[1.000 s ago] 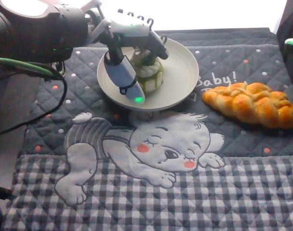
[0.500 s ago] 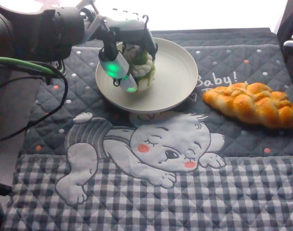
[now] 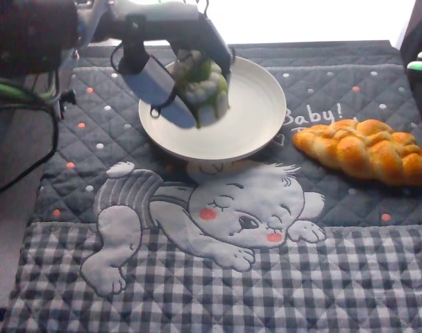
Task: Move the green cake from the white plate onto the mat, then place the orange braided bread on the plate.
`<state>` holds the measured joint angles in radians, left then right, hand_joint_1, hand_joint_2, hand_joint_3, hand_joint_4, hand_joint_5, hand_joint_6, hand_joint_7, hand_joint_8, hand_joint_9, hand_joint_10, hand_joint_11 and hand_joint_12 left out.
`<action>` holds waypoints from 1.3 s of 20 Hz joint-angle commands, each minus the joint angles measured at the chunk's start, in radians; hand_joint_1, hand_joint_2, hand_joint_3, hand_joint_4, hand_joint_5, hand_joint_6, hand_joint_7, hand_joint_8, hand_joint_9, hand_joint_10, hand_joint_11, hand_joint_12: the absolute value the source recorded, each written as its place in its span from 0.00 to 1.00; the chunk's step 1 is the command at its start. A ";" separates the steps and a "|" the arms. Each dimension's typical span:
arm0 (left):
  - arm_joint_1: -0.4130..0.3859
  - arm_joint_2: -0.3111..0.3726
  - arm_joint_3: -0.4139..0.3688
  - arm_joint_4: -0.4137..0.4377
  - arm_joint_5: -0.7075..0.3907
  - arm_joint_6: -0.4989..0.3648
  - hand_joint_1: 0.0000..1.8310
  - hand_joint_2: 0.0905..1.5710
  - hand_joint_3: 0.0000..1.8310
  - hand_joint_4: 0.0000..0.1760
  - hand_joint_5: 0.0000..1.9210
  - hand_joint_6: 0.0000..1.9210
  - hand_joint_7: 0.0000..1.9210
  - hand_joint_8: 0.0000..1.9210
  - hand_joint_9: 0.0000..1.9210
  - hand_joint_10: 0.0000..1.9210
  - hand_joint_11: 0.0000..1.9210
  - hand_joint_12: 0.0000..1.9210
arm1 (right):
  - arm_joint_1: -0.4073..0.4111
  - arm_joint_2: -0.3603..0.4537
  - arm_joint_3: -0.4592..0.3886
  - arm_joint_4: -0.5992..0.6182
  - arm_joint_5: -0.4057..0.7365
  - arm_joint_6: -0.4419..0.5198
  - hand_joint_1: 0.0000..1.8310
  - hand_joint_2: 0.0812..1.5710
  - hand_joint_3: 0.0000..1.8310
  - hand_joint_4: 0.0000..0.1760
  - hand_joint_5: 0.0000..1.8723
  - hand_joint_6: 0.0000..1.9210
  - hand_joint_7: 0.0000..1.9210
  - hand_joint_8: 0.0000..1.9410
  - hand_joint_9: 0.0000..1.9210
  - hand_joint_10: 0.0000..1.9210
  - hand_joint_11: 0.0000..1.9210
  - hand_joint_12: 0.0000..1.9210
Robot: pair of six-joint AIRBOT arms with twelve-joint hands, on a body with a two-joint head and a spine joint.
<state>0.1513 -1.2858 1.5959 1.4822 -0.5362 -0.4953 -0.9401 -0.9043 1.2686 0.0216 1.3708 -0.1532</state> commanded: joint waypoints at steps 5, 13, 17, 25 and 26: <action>0.013 0.098 -0.129 -0.038 -0.124 -0.001 0.66 0.72 0.00 0.03 0.50 0.56 0.45 0.59 0.55 0.05 0.32 0.54 | 0.005 0.008 0.007 0.051 0.124 0.011 0.30 0.48 0.00 0.29 0.13 0.00 0.10 0.00 0.09 0.00 0.00 0.28; 0.108 0.126 -0.219 0.037 -0.153 -0.017 0.67 0.68 0.00 0.14 0.55 0.46 0.51 0.51 0.51 0.33 0.43 0.57 | 0.005 0.006 0.014 0.061 0.111 0.011 0.30 0.45 0.00 0.58 0.12 0.00 0.11 0.00 0.10 0.01 0.00 0.22; 0.125 0.111 -0.218 0.067 -0.131 -0.019 0.66 0.71 0.00 0.00 0.51 0.56 0.45 0.57 0.44 0.23 0.31 0.59 | 0.005 0.006 0.020 0.064 0.088 0.011 0.37 0.47 0.00 0.41 0.08 0.00 0.08 0.00 0.06 0.00 0.00 0.16; 0.110 0.113 -0.211 -0.003 -0.132 0.040 0.41 0.41 0.00 1.00 0.03 0.00 0.01 0.00 0.01 0.00 0.00 0.04 | 0.058 0.002 0.059 0.028 -0.028 0.011 0.36 0.38 0.00 0.18 0.11 0.00 0.13 0.00 0.12 0.01 0.05 0.26; 0.109 0.135 -0.223 -0.023 -0.141 0.042 0.41 0.42 0.00 0.94 0.02 0.00 0.01 0.00 0.01 0.00 0.01 0.04 | 0.150 -0.020 0.074 -0.047 -0.111 0.011 0.37 0.37 0.00 0.17 0.11 0.00 0.14 0.00 0.14 0.00 0.06 0.33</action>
<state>0.2771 -1.1595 1.3716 1.5238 -0.6331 -0.4526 -0.7998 -0.9257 1.3422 -0.0483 1.1744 -0.1539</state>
